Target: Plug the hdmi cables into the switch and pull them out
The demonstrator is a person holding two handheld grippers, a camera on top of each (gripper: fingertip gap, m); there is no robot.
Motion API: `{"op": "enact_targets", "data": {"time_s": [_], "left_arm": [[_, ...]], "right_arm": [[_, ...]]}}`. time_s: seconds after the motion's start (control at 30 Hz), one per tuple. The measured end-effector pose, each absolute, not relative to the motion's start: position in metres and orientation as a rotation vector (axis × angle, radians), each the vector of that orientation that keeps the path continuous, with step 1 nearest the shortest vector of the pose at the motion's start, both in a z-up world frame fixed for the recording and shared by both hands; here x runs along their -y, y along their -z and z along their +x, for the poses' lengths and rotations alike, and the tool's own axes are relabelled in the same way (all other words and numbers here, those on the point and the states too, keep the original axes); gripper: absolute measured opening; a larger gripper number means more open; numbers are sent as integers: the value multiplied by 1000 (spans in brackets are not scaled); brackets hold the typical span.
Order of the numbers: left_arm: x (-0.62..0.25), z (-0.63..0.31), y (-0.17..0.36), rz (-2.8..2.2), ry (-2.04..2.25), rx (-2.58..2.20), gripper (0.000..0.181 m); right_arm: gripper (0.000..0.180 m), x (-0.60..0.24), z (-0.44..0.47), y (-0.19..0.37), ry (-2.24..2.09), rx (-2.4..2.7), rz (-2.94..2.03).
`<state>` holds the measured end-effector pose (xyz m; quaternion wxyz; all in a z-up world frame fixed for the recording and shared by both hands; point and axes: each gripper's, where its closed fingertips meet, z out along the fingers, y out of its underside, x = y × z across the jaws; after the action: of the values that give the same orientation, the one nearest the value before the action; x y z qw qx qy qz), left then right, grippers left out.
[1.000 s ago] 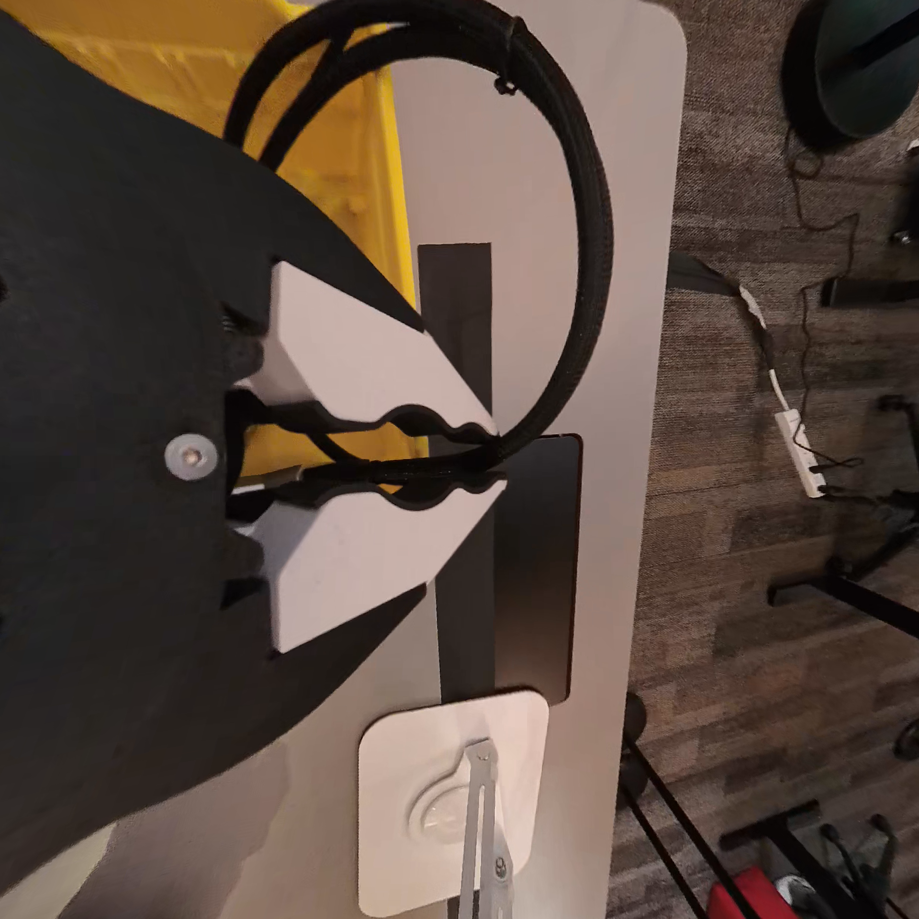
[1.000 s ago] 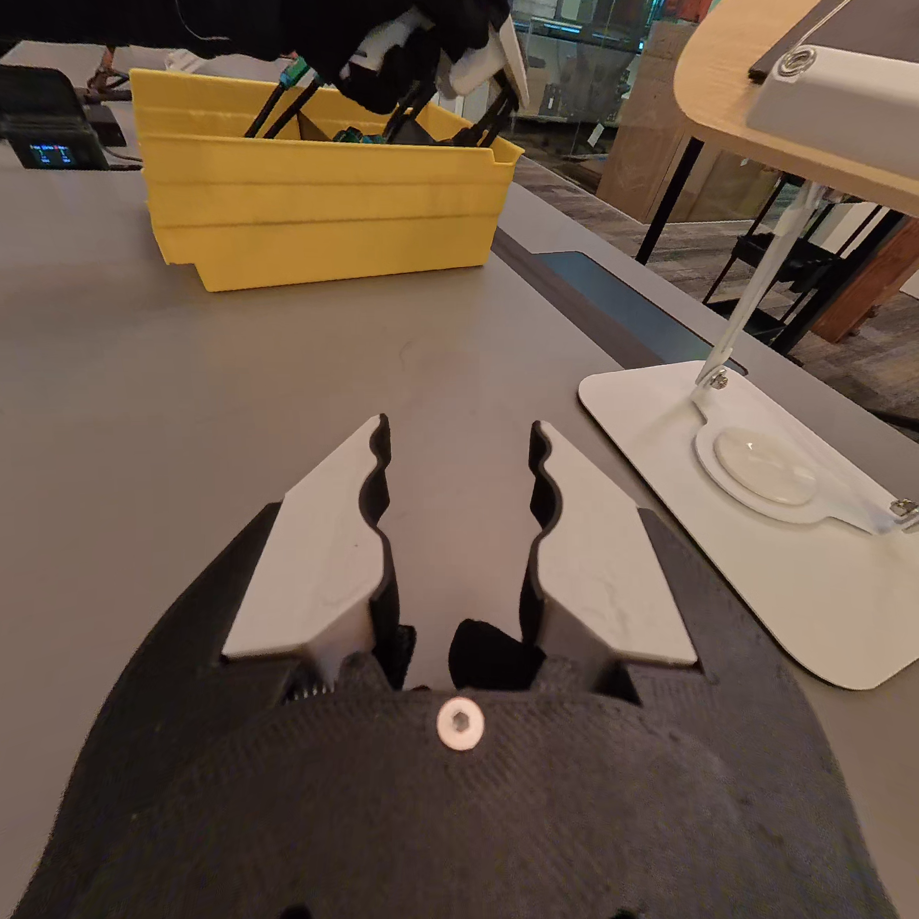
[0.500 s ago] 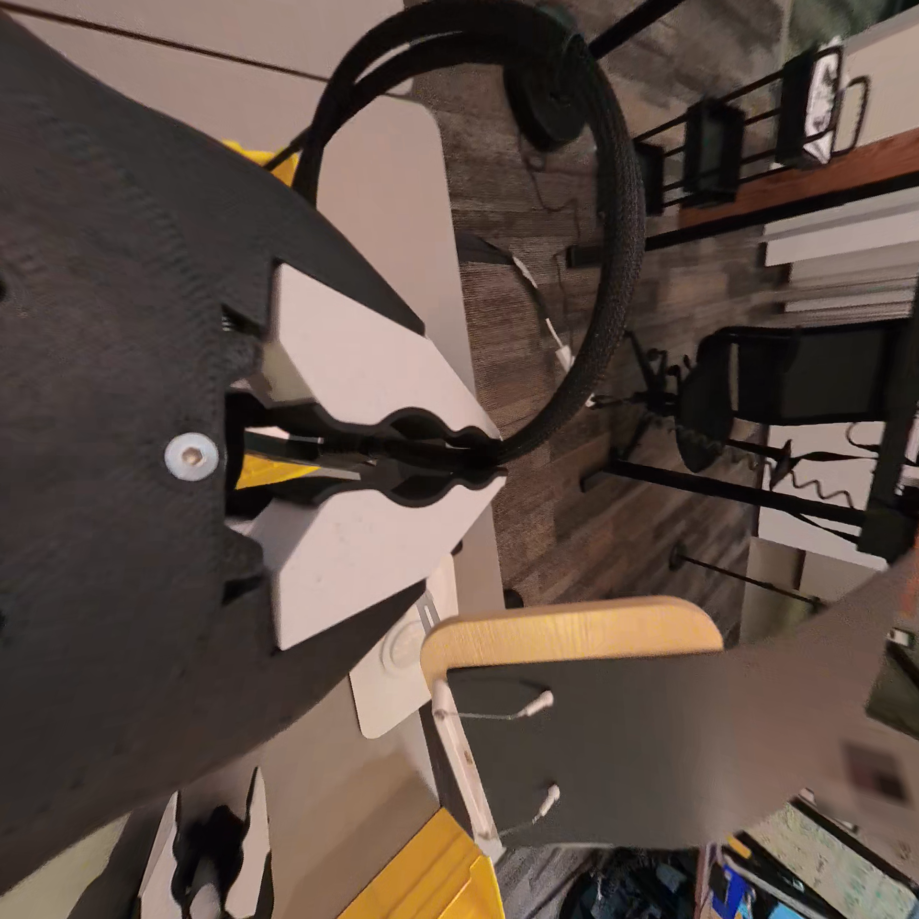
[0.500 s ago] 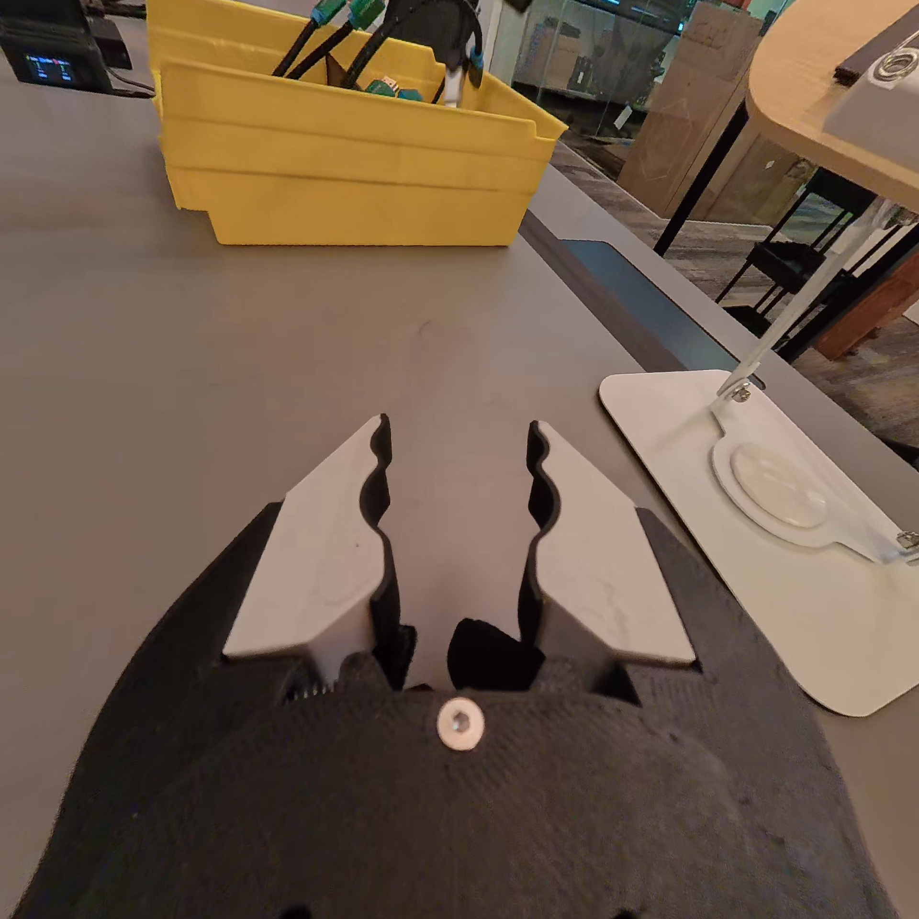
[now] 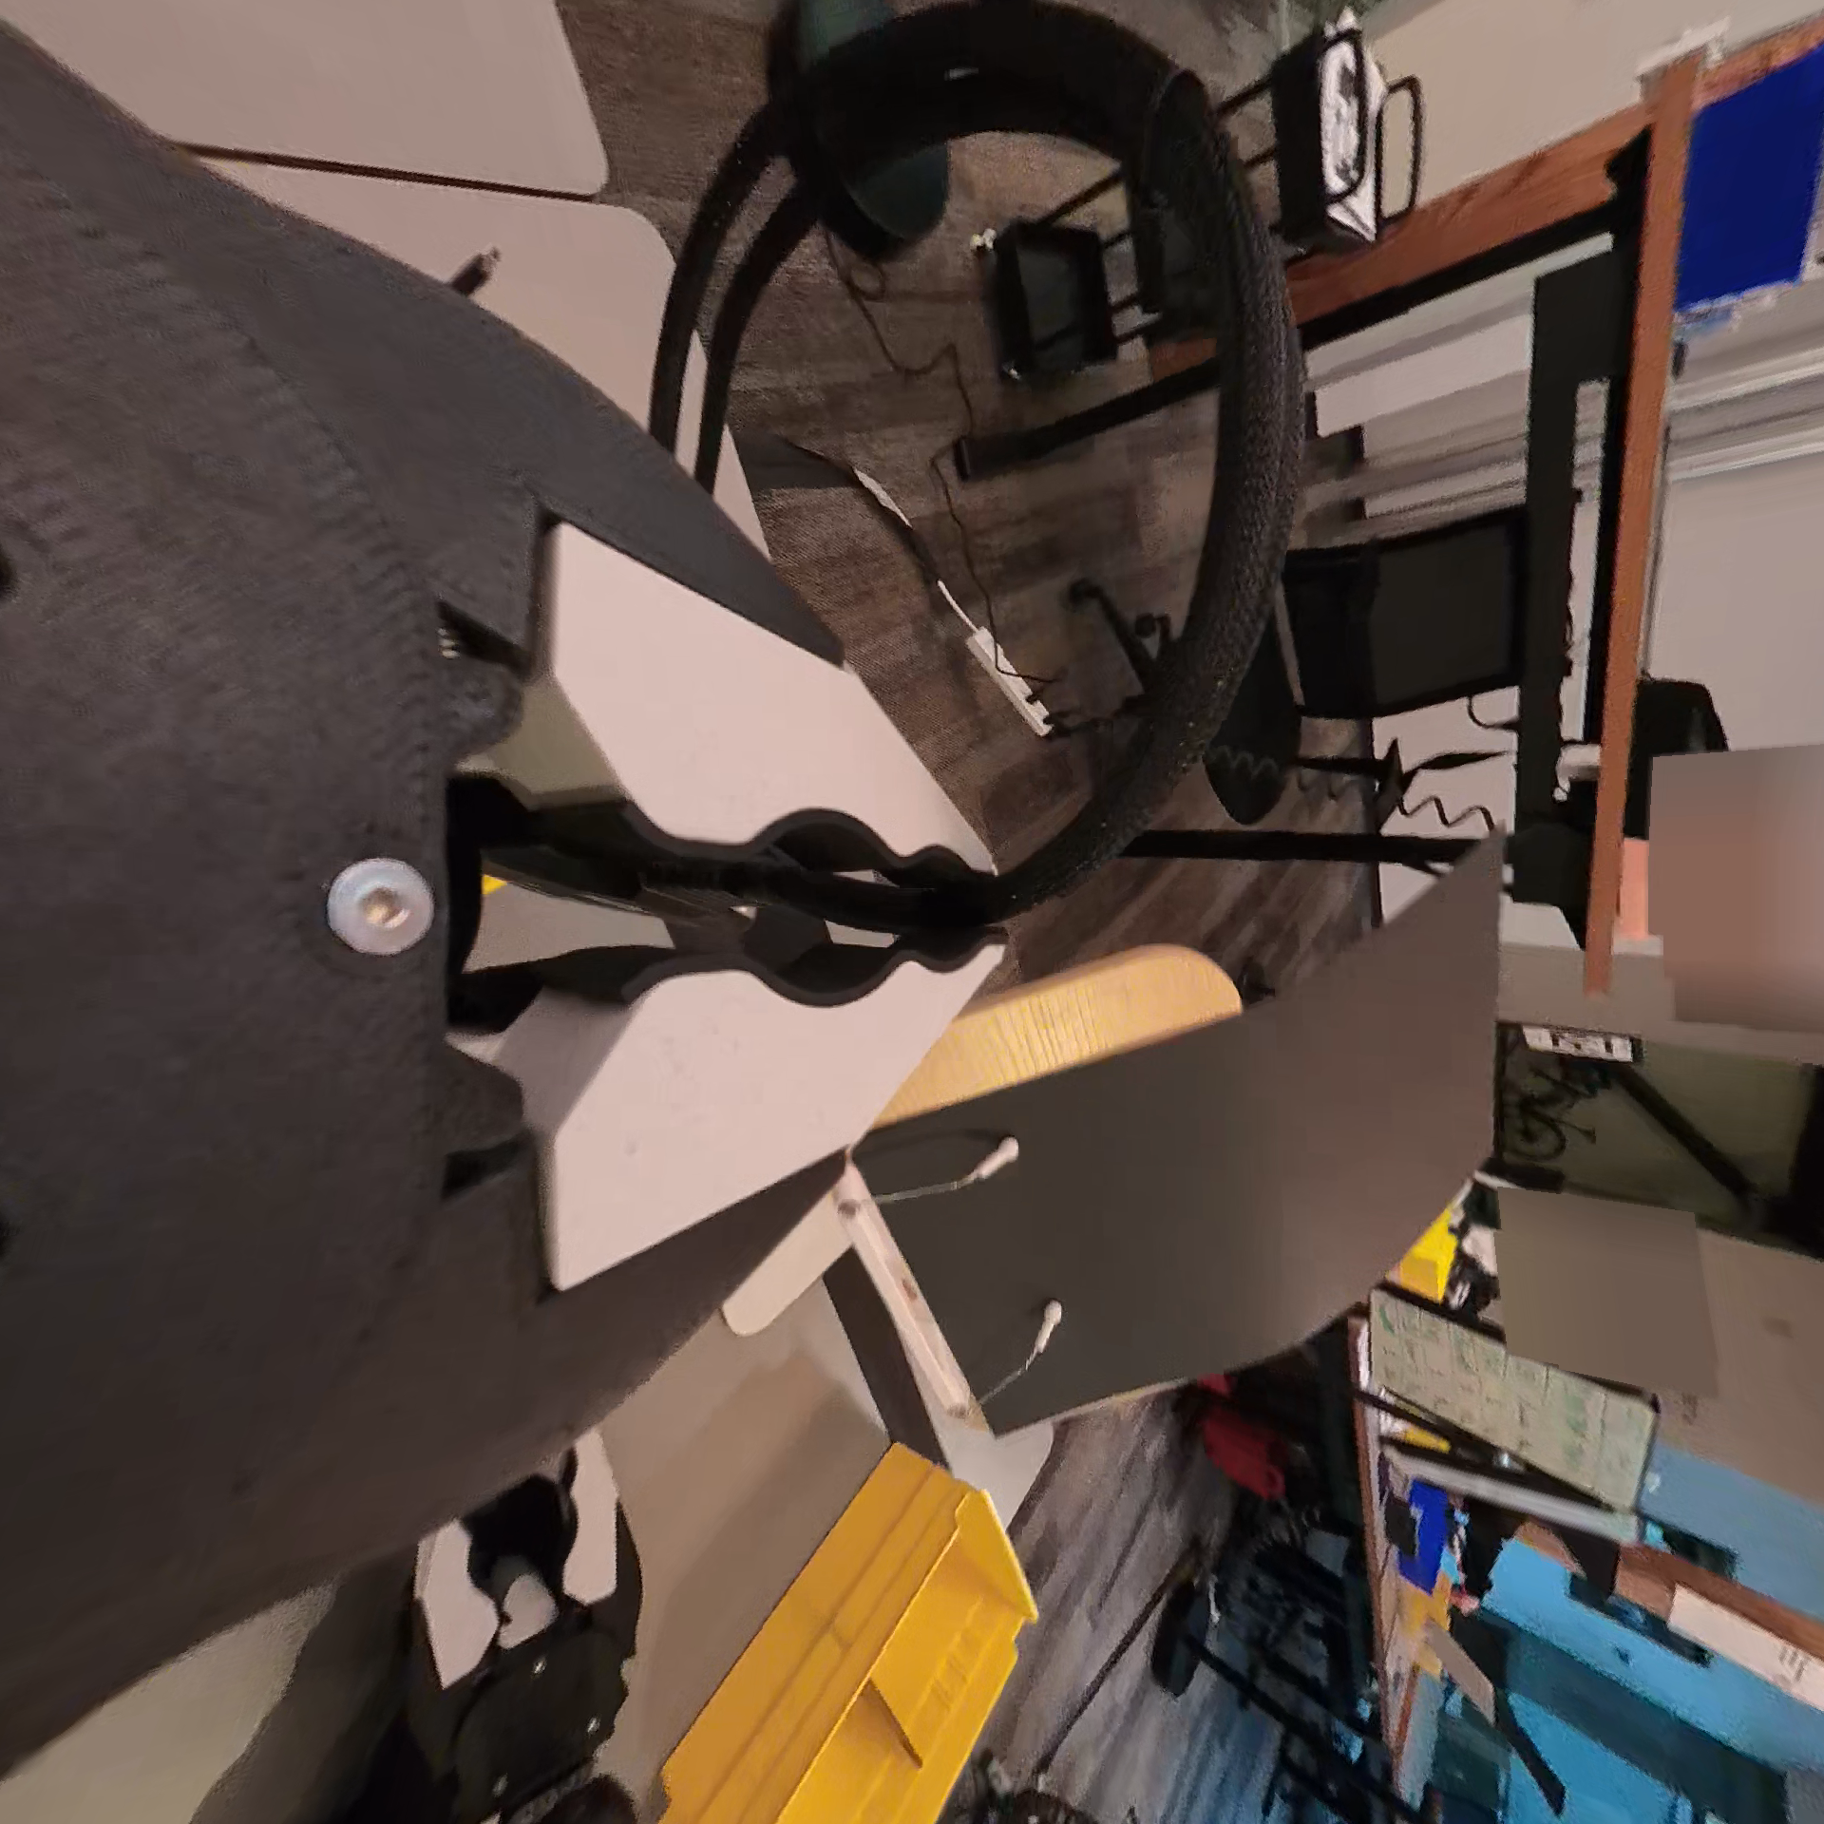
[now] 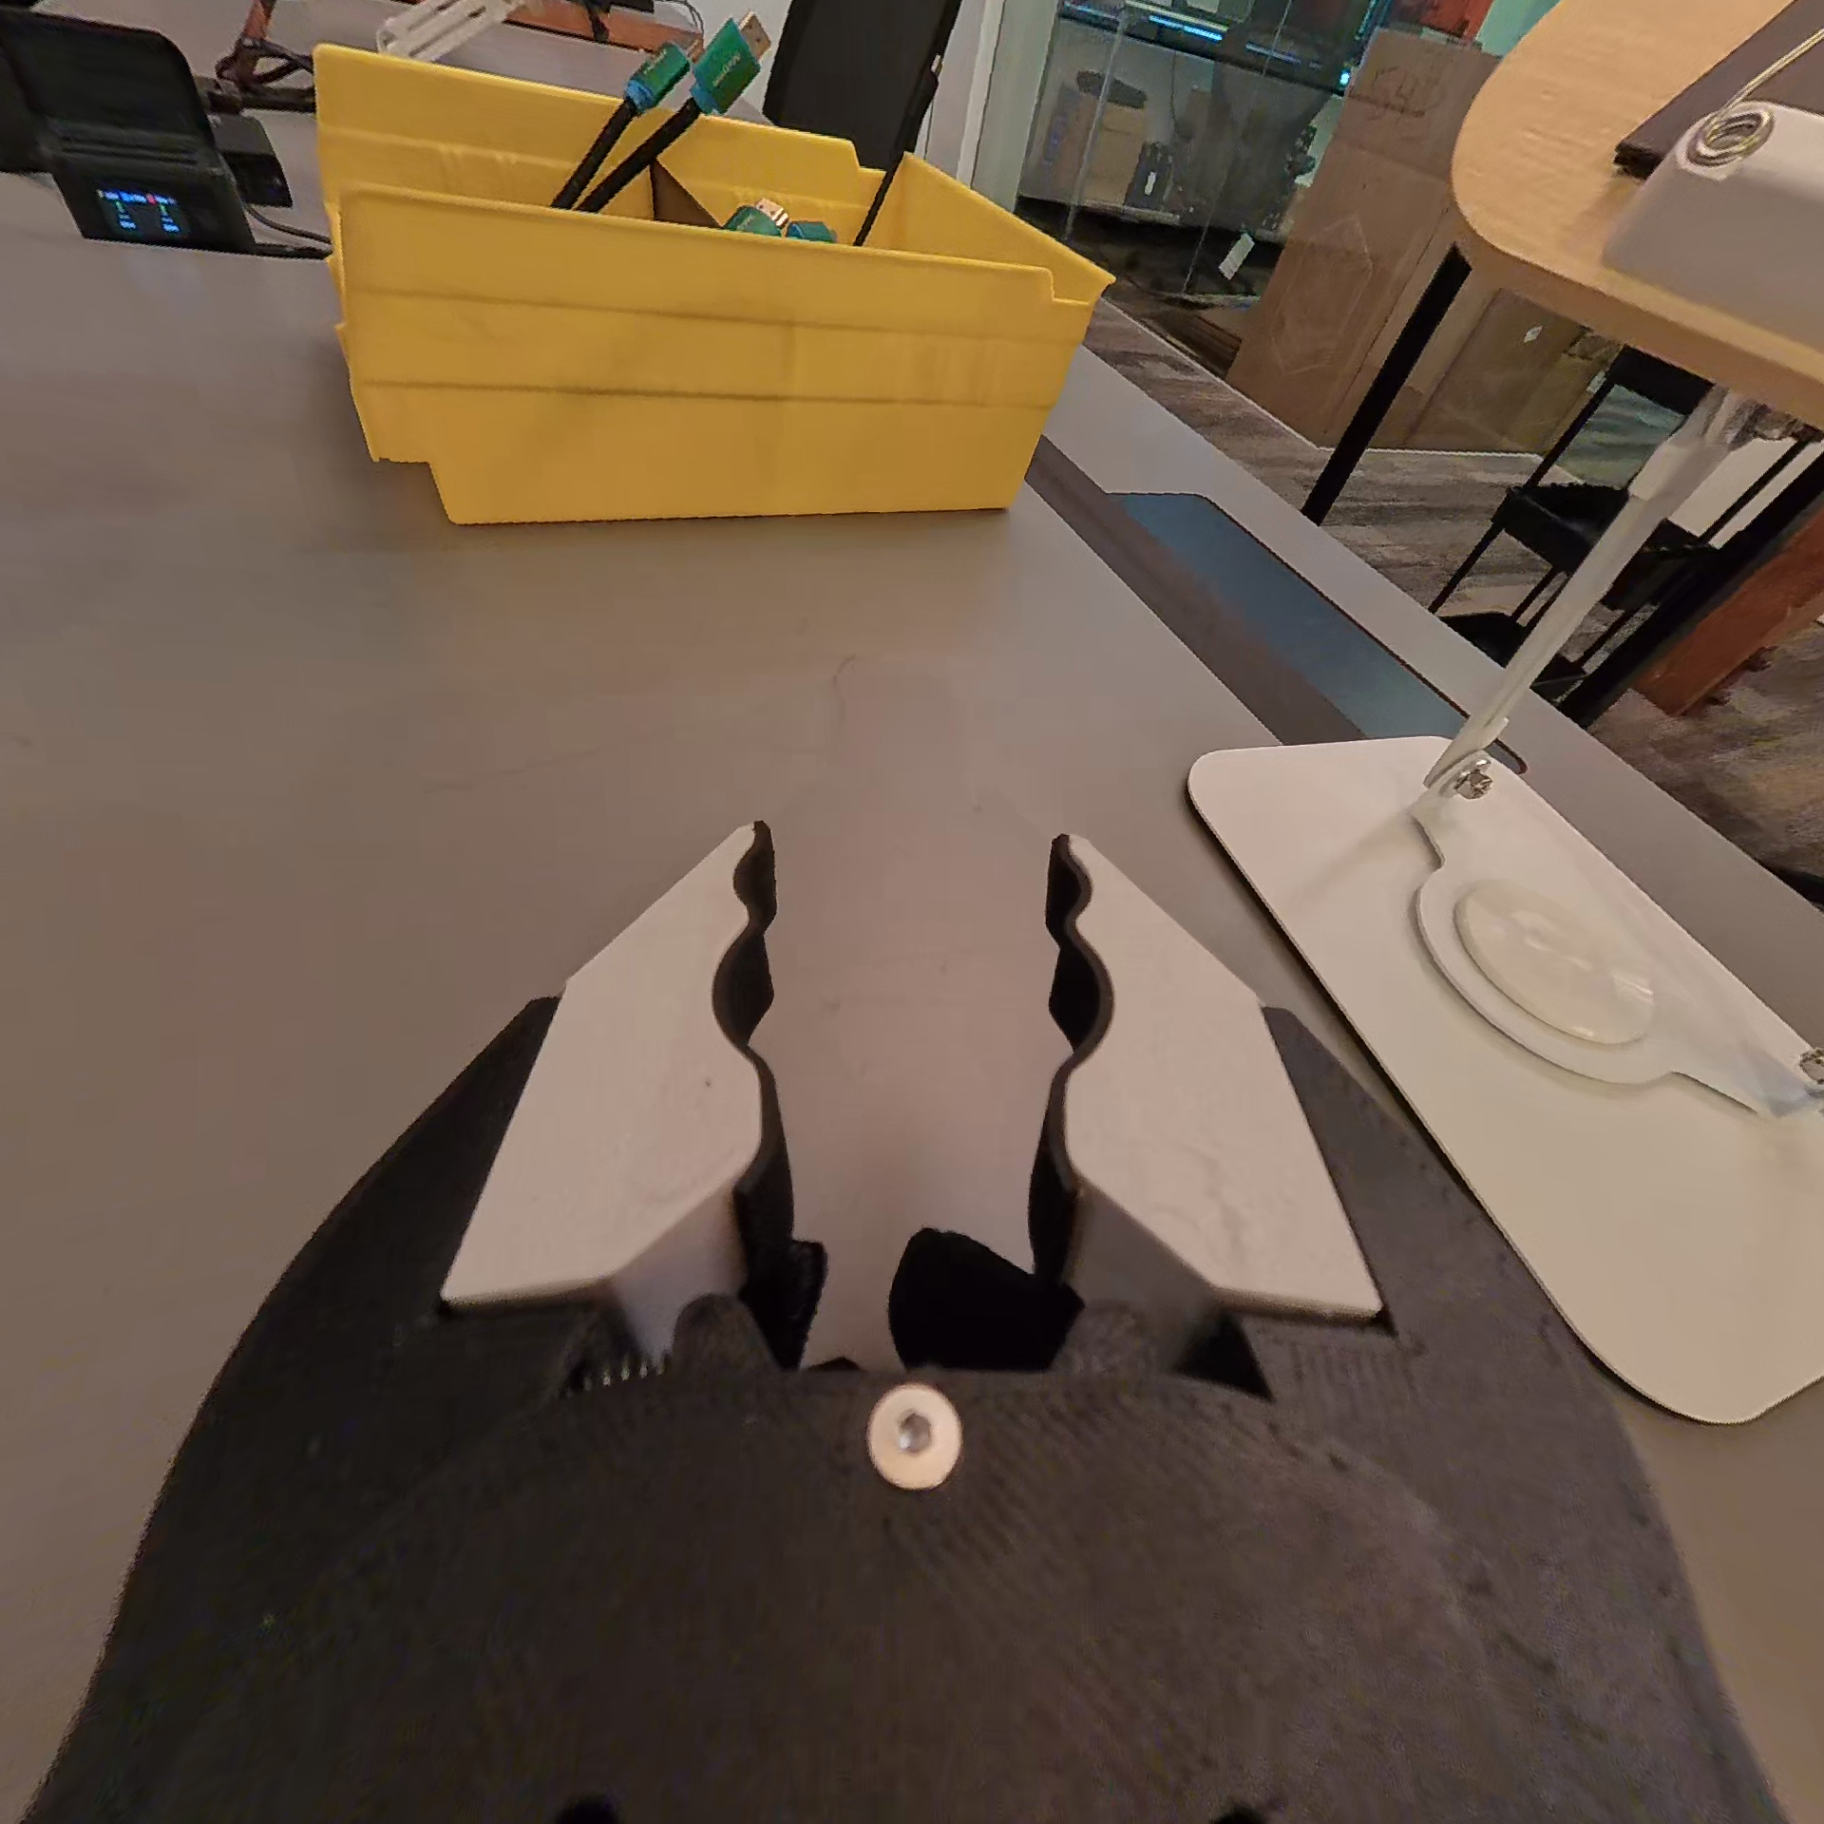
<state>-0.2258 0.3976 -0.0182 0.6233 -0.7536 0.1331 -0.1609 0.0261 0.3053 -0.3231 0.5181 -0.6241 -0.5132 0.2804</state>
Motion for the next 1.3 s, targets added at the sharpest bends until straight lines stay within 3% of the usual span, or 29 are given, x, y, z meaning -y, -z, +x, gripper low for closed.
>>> {"op": "enact_targets", "data": {"time_s": [0.27, 0.83, 1.3], "left_arm": [[-338, -123, 26, -1762, 428, -629, 6], [-266, 19, 211, -2063, 615, -1138, 5], [-296, 12, 269, -2159, 1036, -507, 5]], "right_arm": [[55, -327, 45, 318, -649, 1134, -1532], [54, -352, 75, 313, -640, 1004, -1580], [54, -352, 75, 313, -647, 1006, -1579]]}}
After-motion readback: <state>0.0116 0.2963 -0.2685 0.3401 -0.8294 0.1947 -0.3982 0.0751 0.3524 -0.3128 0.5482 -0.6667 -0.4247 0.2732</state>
